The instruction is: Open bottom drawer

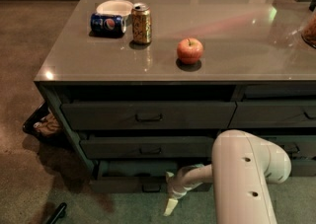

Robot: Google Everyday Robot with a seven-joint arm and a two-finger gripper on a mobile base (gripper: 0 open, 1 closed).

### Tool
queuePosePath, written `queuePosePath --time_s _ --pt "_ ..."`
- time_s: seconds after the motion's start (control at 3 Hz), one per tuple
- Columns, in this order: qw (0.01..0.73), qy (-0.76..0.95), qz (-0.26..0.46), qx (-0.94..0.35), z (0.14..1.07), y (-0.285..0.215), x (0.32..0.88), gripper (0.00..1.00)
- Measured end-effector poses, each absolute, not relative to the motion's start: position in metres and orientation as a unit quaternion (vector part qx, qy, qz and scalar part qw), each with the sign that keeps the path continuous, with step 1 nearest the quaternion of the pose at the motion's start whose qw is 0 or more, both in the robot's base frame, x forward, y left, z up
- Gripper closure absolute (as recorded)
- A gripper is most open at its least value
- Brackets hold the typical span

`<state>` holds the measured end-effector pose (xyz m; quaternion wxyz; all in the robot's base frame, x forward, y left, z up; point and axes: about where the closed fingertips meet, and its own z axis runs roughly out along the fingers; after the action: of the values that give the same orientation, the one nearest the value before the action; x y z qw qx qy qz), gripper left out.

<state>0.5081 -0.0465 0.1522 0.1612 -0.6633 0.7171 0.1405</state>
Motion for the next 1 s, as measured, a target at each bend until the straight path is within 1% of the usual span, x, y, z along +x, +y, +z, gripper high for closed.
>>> queuePosePath --time_s 1.0 --pt "0.154 0.722 0.151 -0.657 0.1558 -0.0483 0.4982 0.0"
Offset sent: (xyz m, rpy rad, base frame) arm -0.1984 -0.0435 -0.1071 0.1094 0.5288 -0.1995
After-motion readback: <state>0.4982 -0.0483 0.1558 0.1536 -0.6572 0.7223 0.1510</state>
